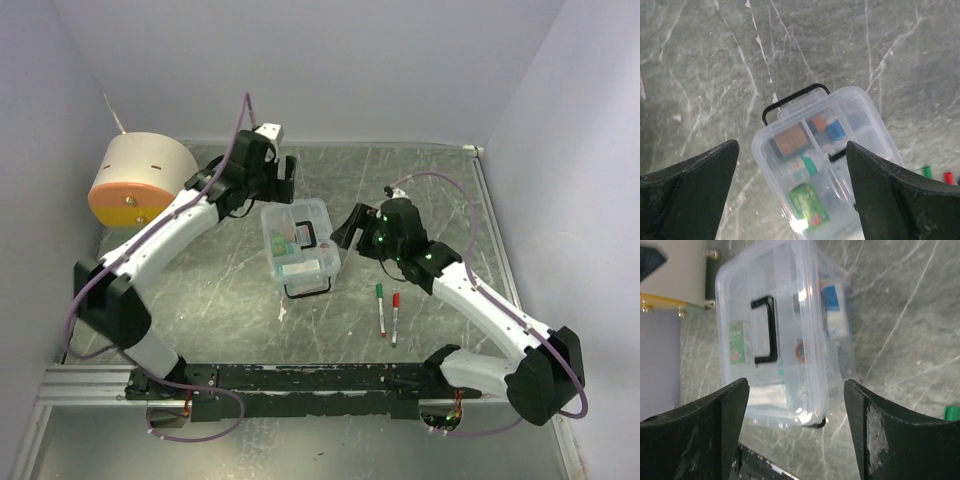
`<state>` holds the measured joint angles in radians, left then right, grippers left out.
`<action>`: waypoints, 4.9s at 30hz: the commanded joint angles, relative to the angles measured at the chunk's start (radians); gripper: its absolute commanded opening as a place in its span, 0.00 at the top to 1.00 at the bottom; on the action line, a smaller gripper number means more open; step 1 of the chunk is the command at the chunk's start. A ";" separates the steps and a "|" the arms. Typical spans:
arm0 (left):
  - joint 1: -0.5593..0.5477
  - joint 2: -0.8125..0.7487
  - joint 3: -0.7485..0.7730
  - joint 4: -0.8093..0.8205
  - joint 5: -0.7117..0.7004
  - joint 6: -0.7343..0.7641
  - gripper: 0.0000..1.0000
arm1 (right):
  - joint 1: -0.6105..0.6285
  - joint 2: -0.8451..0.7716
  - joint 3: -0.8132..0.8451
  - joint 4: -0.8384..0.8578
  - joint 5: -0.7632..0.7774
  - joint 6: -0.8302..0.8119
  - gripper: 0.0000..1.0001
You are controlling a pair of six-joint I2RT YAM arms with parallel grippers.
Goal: Organize the medicine kit
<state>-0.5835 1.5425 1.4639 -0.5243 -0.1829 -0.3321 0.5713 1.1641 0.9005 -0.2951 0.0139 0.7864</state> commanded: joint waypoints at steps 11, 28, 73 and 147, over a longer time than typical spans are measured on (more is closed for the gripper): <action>0.171 0.327 0.177 -0.043 0.547 0.301 0.10 | 0.065 -0.108 -0.265 0.161 -0.247 0.161 0.25; 0.222 0.349 0.087 -0.222 0.570 0.226 0.38 | 0.066 0.000 -0.329 0.278 -0.062 0.330 0.59; 0.231 -0.292 -0.494 -0.187 0.357 -0.136 0.29 | -0.186 0.305 0.067 0.257 -0.276 -0.059 0.41; 0.232 -0.033 -0.369 -0.084 0.302 -0.058 0.37 | -0.010 0.180 -0.239 0.425 -0.186 0.305 0.41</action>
<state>-0.3477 1.4738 1.1393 -0.5617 0.1097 -0.4191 0.5575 1.3308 0.6292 0.1795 -0.1638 1.1290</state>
